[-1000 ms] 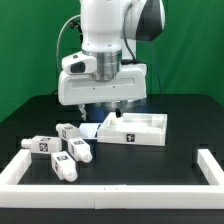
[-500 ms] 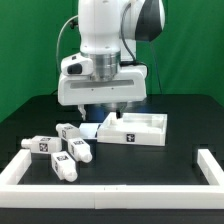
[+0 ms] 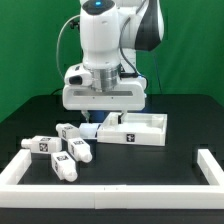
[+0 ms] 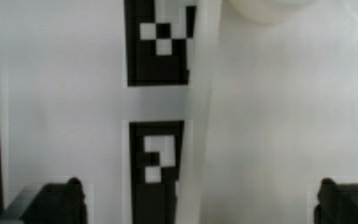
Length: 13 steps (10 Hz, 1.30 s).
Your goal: Assemble one leg
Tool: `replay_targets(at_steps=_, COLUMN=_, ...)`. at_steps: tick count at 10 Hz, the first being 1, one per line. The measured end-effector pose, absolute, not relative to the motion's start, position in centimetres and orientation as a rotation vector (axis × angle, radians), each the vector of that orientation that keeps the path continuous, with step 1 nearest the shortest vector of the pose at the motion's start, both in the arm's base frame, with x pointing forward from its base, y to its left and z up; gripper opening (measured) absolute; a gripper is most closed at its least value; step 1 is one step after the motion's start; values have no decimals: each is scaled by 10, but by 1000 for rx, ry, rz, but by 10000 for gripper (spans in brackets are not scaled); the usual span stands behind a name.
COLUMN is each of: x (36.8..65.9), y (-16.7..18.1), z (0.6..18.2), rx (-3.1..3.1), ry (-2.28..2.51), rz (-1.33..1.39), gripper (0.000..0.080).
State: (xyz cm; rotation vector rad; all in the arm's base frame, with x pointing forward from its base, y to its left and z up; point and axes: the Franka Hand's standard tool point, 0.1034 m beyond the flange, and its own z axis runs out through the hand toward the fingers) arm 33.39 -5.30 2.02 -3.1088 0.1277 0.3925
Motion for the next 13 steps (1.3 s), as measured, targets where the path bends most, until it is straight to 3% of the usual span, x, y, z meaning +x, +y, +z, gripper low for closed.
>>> replay_targets(at_steps=5, x=332, y=-56, z=8, rx=-3147, ry=108, rz=326, gripper=621)
replay_targets(at_steps=7, x=331, y=-56, z=8, rx=-3147, ry=107, rz=328, gripper=263)
replay_targets(at_steps=8, x=331, y=-56, z=8, rx=-3147, ry=107, rz=328, gripper=263)
replay_targets(at_steps=9, x=331, y=-56, z=8, rx=-3147, ry=107, rz=328, gripper=120)
replay_targets(at_steps=10, x=332, y=-56, z=8, rx=-3147, ry=100, rz=325, gripper=120)
replay_targets(at_steps=11, x=334, y=-54, z=9, rx=-3142, ry=120, rz=340, gripper=56)
replay_targets(at_steps=13, x=359, y=-47, z=19, rx=-3113, ry=151, rz=403, gripper=56)
